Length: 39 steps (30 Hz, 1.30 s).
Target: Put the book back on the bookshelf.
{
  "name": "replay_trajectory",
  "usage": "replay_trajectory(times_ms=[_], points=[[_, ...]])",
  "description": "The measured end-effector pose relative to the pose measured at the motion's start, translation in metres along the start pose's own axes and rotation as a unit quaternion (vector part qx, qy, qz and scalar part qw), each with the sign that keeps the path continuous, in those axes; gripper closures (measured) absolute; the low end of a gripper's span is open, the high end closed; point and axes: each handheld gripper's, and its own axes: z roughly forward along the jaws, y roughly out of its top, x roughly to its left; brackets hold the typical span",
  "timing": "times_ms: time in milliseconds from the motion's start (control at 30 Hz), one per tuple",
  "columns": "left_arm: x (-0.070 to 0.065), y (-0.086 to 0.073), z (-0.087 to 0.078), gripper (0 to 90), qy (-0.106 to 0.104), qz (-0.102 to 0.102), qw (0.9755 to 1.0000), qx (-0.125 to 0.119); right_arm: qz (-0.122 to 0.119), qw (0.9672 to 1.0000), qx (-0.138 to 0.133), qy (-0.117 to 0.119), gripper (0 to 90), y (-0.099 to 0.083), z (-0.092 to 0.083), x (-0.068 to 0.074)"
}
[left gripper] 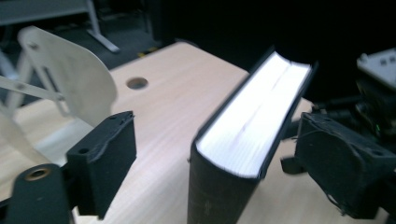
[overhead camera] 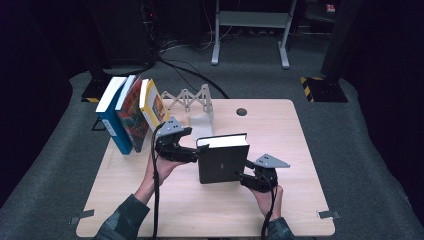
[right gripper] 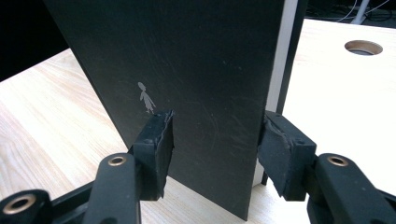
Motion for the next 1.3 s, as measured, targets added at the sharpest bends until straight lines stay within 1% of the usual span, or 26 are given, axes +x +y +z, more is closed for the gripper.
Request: replay_trajectory(times_ms=[67, 133, 167, 200, 233, 267, 333, 400, 433, 500, 533, 633, 667, 700, 800, 833, 900, 933, 967, 1000, 1033, 1067, 1133, 1200, 1233, 1300], points=[[0.001, -0.006, 0.008, 10.7, -0.013, 0.007, 0.9998, 0.009, 0.000, 1.0000, 0.002, 0.002, 46.1, 0.000, 0.001, -0.001], [0.001, -0.010, 0.015, 10.6, -0.018, 0.013, 0.9997, 0.011, 0.001, 1.0000, 0.005, 0.002, 46.1, 0.000, 0.002, 0.000], [0.001, -0.012, 0.018, 10.7, -0.029, 0.013, 0.9993, 0.019, 0.001, 1.0000, 0.004, 0.001, 46.1, 0.000, 0.002, 0.000], [0.000, -0.013, 0.022, 10.9, -0.027, 0.018, 0.9993, 0.018, 0.001, 1.0000, 0.007, 0.001, 46.2, -0.001, 0.002, -0.001], [0.000, -0.014, 0.025, 11.9, -0.033, 0.023, 0.9990, 0.017, 0.002, 1.0000, 0.009, 0.003, 46.2, -0.001, 0.002, -0.001], [-0.001, -0.015, 0.028, 15.4, -0.037, 0.035, 0.9985, 0.020, 0.000, 0.9999, 0.011, 0.003, 46.1, -0.002, 0.002, -0.002], [-0.004, -0.016, 0.034, 16.7, -0.037, 0.046, 0.9980, 0.022, 0.002, 0.9999, 0.016, 0.004, 46.0, -0.005, 0.003, -0.003], [-0.007, -0.017, 0.040, 21.4, -0.049, 0.059, 0.9967, 0.026, 0.006, 0.9998, 0.021, 0.004, 45.3, -0.009, 0.004, -0.006], [-0.009, -0.018, 0.043, 23.8, -0.046, 0.069, 0.9962, 0.027, 0.008, 0.9997, 0.023, 0.003, 45.1, -0.012, 0.004, -0.007], [-0.011, -0.021, 0.048, 24.5, -0.052, 0.080, 0.9949, 0.032, 0.014, 0.9994, 0.033, 0.002, 42.7, -0.018, 0.002, -0.012], [-0.012, -0.022, 0.049, 25.6, -0.047, 0.082, 0.9949, 0.034, 0.016, 0.9992, 0.035, -0.003, 42.6, -0.022, 0.001, -0.015], [-0.009, -0.023, 0.049, 32.2, -0.067, 0.080, 0.9940, 0.033, 0.020, 0.9986, 0.048, -0.013, 42.0, -0.037, -0.006, -0.030], [-0.009, -0.024, 0.049, 33.7, -0.070, 0.075, 0.9942, 0.033, 0.031, 0.9980, 0.051, -0.019, 41.1, -0.043, -0.008, -0.035], [-0.009, -0.024, 0.049, 35.1, -0.070, 0.078, 0.9941, 0.027, 0.040, 0.9973, 0.057, -0.024, 38.3, -0.048, -0.011, -0.042], [-0.009, -0.025, 0.047, 41.6, -0.075, 0.080, 0.9935, 0.029, 0.059, 0.9933, 0.081, -0.059, 32.4, -0.065, -0.016, -0.059], [-0.009, -0.025, 0.046, 43.5, -0.076, 0.078, 0.9936, 0.031, 0.064, 0.9910, 0.091, -0.074, 29.6, -0.069, -0.018, -0.064], [-0.010, -0.024, 0.045, 48.0, -0.077, 0.084, 0.9929, 0.035, 0.076, 0.9872, 0.097, -0.101, 26.2, -0.076, -0.022, -0.071], [-0.010, -0.025, 0.045, 49.9, -0.076, 0.078, 0.9935, 0.032, 0.066, 0.9853, 0.104, -0.118, 22.9, -0.078, -0.023, -0.075], [-0.011, -0.026, 0.045, 51.2, -0.076, 0.071, 0.9941, 0.031, 0.071, 0.9836, 0.105, -0.129, 20.1, -0.079, -0.024, -0.077], [-0.012, -0.026, 0.045, 51.5, -0.076, 0.069, 0.9943, 0.029, 0.066, 0.9824, 0.108, -0.138, 18.7, -0.079, -0.026, -0.079], [-0.011, -0.027, 0.044, 51.8, -0.082, 0.071, 0.9936, 0.030, 0.060, 0.9808, 0.110, -0.149, 17.3, -0.080, -0.026, -0.081], [-0.012, -0.027, 0.044, 51.9, -0.077, 0.076, 0.9937, 0.028, 0.058, 0.9788, 0.119, -0.156, 16.3, -0.080, -0.026, -0.082], [-0.016, -0.026, 0.044, 51.5, -0.071, 0.075, 0.9942, 0.031, 0.059, 0.9792, 0.118, -0.154, 16.6, -0.081, -0.026, -0.084], [-0.018, -0.025, 0.044, 50.3, -0.071, 0.069, 0.9946, 0.032, 0.048, 0.9781, 0.119, -0.164, 16.6, -0.081, -0.024, -0.082], [-0.020, -0.025, 0.046, 48.5, -0.065, 0.063, 0.9956, 0.026, 0.042, 0.9773, 0.122, -0.168, 16.4, -0.081, -0.023, -0.081], [-0.024, -0.020, 0.049, 40.8, -0.062, 0.059, 0.9960, 0.027, 0.041, 0.9771, 0.121, -0.170, 16.6, -0.081, -0.022, -0.080]])
